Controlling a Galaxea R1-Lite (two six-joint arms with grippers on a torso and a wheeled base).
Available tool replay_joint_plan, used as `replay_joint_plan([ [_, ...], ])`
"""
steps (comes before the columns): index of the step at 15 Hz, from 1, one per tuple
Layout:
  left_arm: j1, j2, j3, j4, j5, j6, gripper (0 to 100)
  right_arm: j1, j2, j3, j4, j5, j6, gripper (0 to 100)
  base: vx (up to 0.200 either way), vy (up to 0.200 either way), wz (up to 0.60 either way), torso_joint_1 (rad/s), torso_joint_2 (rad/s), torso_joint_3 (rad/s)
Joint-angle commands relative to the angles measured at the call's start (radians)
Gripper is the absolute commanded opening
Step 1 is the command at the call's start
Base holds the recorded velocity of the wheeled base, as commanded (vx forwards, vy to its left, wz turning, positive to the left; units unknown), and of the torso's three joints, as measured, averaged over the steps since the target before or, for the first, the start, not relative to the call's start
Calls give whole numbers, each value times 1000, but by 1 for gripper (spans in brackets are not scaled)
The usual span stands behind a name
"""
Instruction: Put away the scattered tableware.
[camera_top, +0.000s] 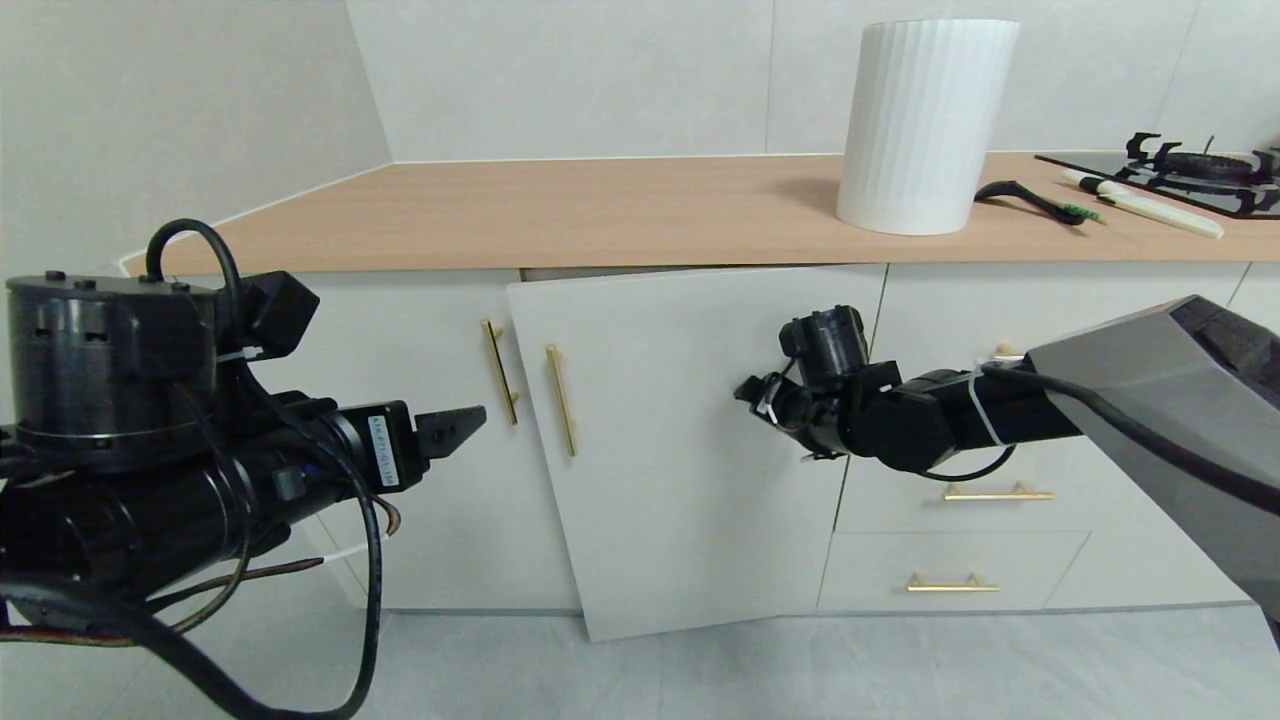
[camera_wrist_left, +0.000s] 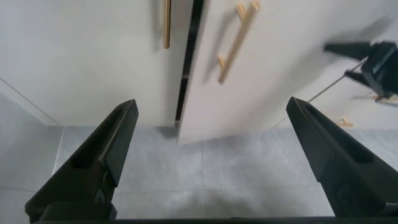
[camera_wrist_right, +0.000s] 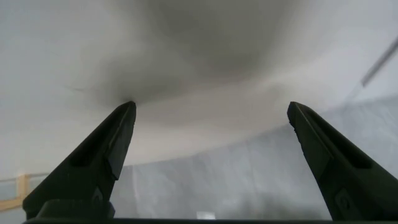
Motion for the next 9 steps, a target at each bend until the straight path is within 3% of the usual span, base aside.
replay_joint_plan([
  [1, 0, 4, 1, -1, 0, -1, 100, -5, 8, 0, -15, -18, 7, 100, 0, 0, 0, 0, 0, 0],
  [9, 0, 13, 1, -1, -1, -1, 100, -20, 8, 0, -69, -65, 21, 100, 0, 0, 0, 0, 0, 0],
])
